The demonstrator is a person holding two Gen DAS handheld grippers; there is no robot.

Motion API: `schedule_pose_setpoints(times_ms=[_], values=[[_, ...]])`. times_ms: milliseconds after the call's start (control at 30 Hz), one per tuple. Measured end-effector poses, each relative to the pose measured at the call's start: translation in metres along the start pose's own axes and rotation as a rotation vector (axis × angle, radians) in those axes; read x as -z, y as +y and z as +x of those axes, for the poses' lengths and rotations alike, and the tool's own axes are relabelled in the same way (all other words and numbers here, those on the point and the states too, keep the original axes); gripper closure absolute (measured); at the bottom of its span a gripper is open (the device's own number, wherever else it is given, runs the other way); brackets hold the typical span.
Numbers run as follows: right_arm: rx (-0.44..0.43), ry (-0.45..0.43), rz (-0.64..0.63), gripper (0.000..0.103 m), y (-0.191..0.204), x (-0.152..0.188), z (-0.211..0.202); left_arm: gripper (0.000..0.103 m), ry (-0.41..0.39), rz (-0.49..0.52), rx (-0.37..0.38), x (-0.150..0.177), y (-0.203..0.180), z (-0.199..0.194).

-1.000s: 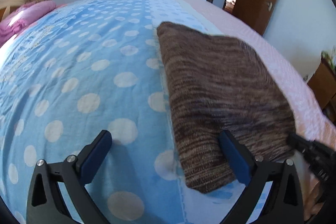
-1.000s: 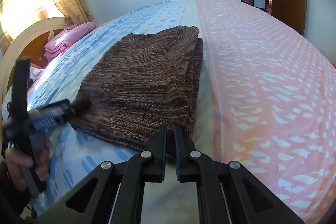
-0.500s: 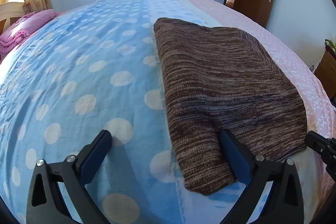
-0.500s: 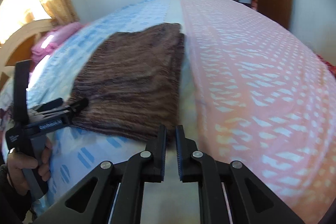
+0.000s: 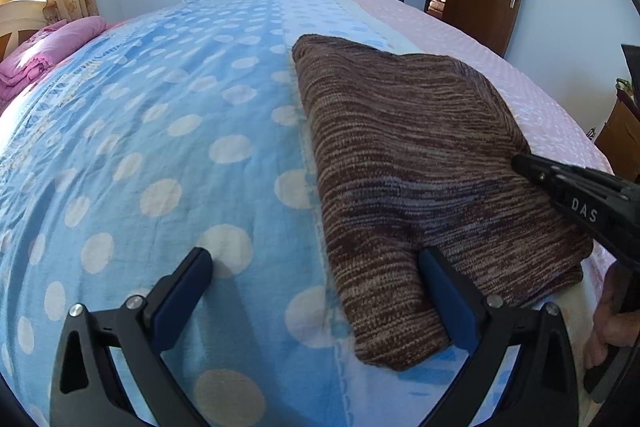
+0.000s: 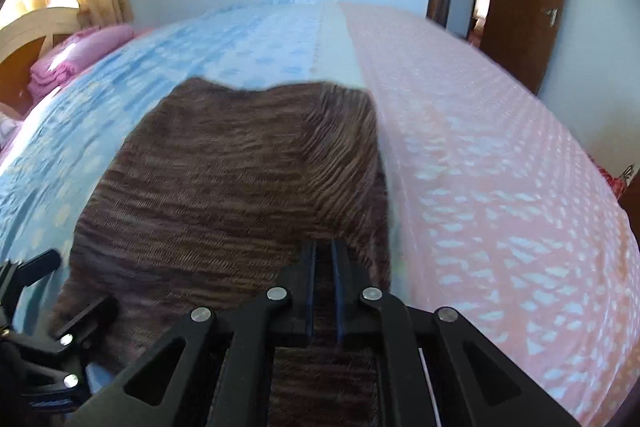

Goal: Fold small clothes
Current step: 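Grasp the folded sweater with the left gripper while the right gripper grasps it, lift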

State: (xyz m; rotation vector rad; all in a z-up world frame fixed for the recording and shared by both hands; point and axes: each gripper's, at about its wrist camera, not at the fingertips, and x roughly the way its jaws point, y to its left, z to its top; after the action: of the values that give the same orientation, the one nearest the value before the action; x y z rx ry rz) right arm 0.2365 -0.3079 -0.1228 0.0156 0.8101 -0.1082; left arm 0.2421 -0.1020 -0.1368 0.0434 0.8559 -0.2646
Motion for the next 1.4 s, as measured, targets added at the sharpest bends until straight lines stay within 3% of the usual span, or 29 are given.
schedule_pose_setpoints(times_ms=[100, 200, 267, 300, 367, 433, 567, 633, 700, 767, 833, 933, 1033, 1100, 1133, 1167, 1400], values=[[-0.032, 0.009, 0.023, 0.098, -0.006, 0.0, -0.004, 0.0, 0.002, -0.005, 0.013, 0.0, 0.001, -0.001], [-0.123, 0.01, 0.086, 0.097, -0.02, 0.003, -0.019, 0.0, 0.005, -0.015, 0.093, -0.003, 0.009, -0.006], [-0.157, -0.015, 0.122, 0.09, -0.03, 0.003, -0.033, 0.0, -0.008, -0.038, 0.156, -0.009, 0.019, -0.012], [-0.156, -0.03, 0.127, 0.085, -0.035, 0.003, -0.038, 0.0, -0.033, -0.057, 0.156, -0.016, 0.024, -0.017], [-0.179, -0.061, 0.155, 0.041, -0.045, -0.002, -0.045, 0.001, -0.077, -0.094, 0.151, -0.034, 0.032, -0.024], [-0.197, -0.078, 0.201, 0.033, -0.056, -0.01, -0.045, 0.001, -0.091, -0.131, 0.193, -0.058, 0.037, -0.023], [-0.256, -0.036, 0.214, 0.033, -0.063, -0.034, -0.024, 0.005, -0.067, -0.184, 0.238, -0.096, 0.034, 0.004], [-0.267, -0.002, 0.193, 0.033, -0.063, -0.044, -0.008, 0.015, 0.002, -0.227, 0.266, -0.106, 0.033, 0.028], [-0.264, 0.021, 0.187, 0.033, -0.065, -0.05, 0.009, 0.017, 0.078, -0.283, 0.311, -0.107, 0.03, 0.055], [-0.284, 0.058, 0.214, 0.033, -0.067, -0.049, 0.029, 0.018, 0.128, -0.295, 0.3, -0.098, 0.025, 0.074], [-0.31, 0.089, 0.238, 0.033, -0.066, -0.04, 0.046, 0.018, 0.069, -0.194, 0.248, -0.09, 0.012, 0.072], [-0.286, 0.027, 0.197, 0.033, -0.055, -0.027, 0.046, 0.017, 0.036, -0.083, 0.192, -0.083, -0.004, 0.068], [-0.298, 0.02, 0.186, 0.035, -0.054, -0.027, 0.044, 0.016, 0.038, -0.12, 0.23, -0.082, 0.004, 0.07], [-0.331, 0.018, 0.194, 0.046, -0.055, -0.027, 0.045, 0.015, 0.037, -0.123, 0.234, -0.082, 0.005, 0.07], [-0.35, 0.02, 0.194, 0.057, -0.056, -0.026, 0.046, 0.015, 0.036, -0.111, 0.221, -0.082, 0.002, 0.07], [-0.353, 0.024, 0.189, 0.059, -0.055, -0.027, 0.046, 0.015, 0.036, -0.1, 0.207, -0.082, 0.0, 0.07], [-0.388, 0.038, 0.219, 0.056, -0.058, -0.028, 0.051, 0.013, 0.038, -0.084, 0.183, -0.083, -0.002, 0.071]])
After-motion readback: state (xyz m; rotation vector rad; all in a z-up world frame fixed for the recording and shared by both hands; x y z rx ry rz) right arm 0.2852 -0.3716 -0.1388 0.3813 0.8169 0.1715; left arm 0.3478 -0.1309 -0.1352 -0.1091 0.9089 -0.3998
